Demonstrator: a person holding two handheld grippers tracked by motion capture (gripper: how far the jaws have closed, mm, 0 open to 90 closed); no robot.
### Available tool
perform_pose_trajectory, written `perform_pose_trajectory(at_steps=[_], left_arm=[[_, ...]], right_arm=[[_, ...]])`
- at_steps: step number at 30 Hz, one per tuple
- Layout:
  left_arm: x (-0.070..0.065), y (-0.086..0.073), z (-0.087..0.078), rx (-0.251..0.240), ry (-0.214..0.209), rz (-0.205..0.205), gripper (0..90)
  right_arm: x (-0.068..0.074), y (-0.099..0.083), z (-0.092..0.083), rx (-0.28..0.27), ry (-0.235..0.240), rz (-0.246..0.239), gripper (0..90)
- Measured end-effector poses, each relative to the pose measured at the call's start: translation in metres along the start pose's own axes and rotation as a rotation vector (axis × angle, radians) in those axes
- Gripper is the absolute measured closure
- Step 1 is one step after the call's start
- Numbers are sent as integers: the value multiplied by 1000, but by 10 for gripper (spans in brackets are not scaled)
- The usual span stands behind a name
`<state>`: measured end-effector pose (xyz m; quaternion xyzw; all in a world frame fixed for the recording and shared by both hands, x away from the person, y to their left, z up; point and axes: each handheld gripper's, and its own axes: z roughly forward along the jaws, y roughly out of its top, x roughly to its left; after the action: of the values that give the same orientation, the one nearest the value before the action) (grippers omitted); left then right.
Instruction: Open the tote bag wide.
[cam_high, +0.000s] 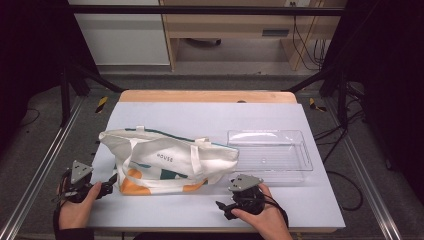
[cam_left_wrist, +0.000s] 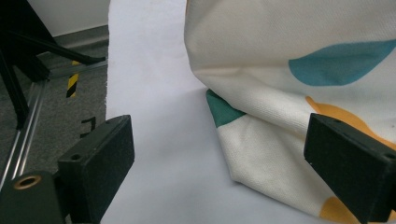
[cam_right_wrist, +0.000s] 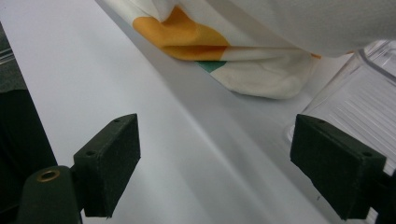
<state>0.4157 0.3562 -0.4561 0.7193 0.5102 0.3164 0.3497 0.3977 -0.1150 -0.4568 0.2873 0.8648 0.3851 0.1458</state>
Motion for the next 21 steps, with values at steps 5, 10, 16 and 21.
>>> perform_pose_trajectory(at_steps=[5,10,16,21], left_arm=[[0,1,-3,-30,9,0,86],[-1,2,-5,-56,3,1,87],[-3,9,-13,-117,-16,-10,90],[-2,11,-16,-145,-19,-33,121]], right_arm=[[0,0,-2,-10,-12,3,161],[0,1,-4,-28,-31,-2,163],[3,2,-8,-64,-44,-29,242],[3,2,-15,-97,-62,-54,378]])
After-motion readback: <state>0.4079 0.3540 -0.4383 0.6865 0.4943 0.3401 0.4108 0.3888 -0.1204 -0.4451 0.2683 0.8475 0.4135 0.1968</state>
